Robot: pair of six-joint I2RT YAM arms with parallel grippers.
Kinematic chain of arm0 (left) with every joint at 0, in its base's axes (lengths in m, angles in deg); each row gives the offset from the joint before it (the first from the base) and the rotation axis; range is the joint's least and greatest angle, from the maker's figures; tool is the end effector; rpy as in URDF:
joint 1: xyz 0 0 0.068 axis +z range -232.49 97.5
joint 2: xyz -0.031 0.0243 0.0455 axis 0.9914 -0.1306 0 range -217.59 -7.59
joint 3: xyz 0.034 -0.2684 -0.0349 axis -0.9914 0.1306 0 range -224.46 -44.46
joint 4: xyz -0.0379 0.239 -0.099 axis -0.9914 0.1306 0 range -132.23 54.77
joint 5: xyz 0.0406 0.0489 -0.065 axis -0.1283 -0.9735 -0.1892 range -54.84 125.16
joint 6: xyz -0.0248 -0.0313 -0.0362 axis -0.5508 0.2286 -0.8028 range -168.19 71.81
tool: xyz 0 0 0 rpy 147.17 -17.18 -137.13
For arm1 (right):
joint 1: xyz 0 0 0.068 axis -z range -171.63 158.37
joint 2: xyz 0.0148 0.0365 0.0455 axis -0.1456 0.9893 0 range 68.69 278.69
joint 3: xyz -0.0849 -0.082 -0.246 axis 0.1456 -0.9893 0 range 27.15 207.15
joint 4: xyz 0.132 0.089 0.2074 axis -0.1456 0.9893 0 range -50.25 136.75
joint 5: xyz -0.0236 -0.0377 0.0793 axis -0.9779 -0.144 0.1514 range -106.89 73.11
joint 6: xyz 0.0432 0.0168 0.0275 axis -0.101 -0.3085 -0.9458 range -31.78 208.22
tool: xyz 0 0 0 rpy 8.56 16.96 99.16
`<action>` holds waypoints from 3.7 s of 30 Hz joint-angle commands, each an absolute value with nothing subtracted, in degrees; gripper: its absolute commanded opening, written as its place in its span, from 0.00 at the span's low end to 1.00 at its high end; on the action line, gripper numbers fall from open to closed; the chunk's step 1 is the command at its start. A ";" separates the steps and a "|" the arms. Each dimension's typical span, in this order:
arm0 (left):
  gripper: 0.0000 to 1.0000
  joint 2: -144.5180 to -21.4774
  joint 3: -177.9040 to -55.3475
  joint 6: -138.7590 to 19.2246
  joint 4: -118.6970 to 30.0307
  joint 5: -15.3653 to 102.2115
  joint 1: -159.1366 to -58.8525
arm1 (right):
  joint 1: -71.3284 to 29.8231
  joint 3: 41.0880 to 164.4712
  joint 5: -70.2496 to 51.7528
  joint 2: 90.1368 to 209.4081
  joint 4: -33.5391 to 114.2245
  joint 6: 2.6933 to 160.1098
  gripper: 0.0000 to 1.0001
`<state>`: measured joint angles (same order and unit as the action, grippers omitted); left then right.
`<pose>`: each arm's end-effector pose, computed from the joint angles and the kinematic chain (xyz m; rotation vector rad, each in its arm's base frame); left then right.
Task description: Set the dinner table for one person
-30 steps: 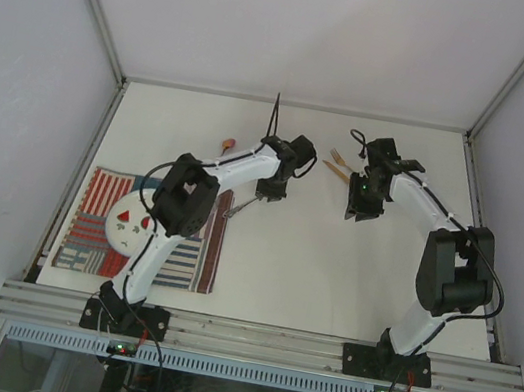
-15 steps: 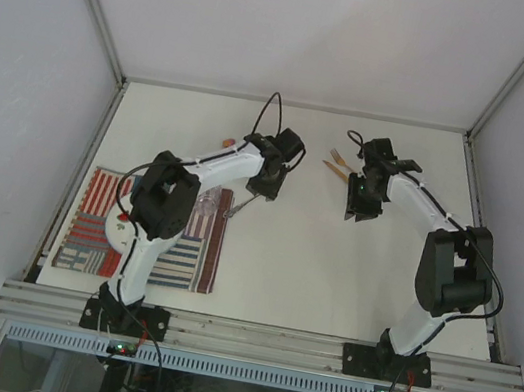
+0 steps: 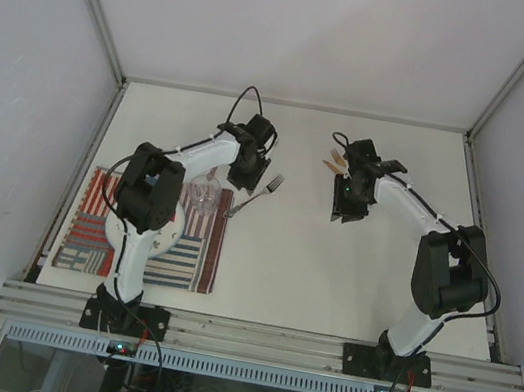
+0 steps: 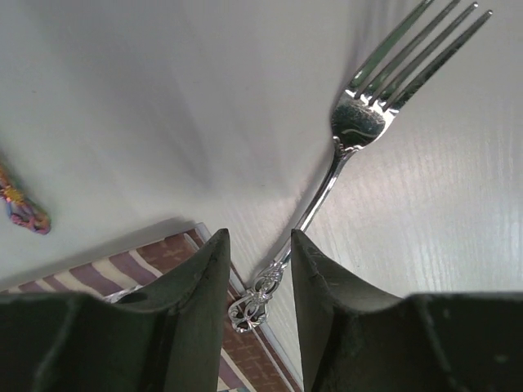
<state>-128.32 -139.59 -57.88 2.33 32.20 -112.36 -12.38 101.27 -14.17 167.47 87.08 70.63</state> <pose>0.3816 -0.2169 0.1857 0.4774 2.7558 -0.0976 0.3190 0.1228 0.2226 -0.0896 2.8511 0.2124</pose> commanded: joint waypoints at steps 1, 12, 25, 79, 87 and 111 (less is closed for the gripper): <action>0.40 -125.74 -138.88 -54.35 -0.38 39.76 -112.14 | -13.25 102.29 -16.26 166.43 85.95 67.74 0.31; 0.40 -124.88 -134.82 -53.52 -3.21 42.80 -112.42 | -15.94 101.79 -18.11 167.12 85.70 66.57 0.31; 0.40 -133.20 -142.11 -52.78 -1.48 38.70 -115.95 | -18.15 100.37 -19.78 166.61 85.17 66.72 0.31; 0.00 -129.86 -161.51 -57.20 14.46 17.62 -112.57 | -17.64 106.06 -16.23 170.81 84.02 72.54 0.30; 0.00 -128.68 -162.13 -58.40 13.80 15.91 -111.83 | -17.69 106.40 -16.18 171.26 84.35 72.88 0.29; 0.00 -129.02 -171.68 -60.20 16.23 16.99 -110.62 | -16.26 107.40 -15.41 172.56 84.66 74.06 0.28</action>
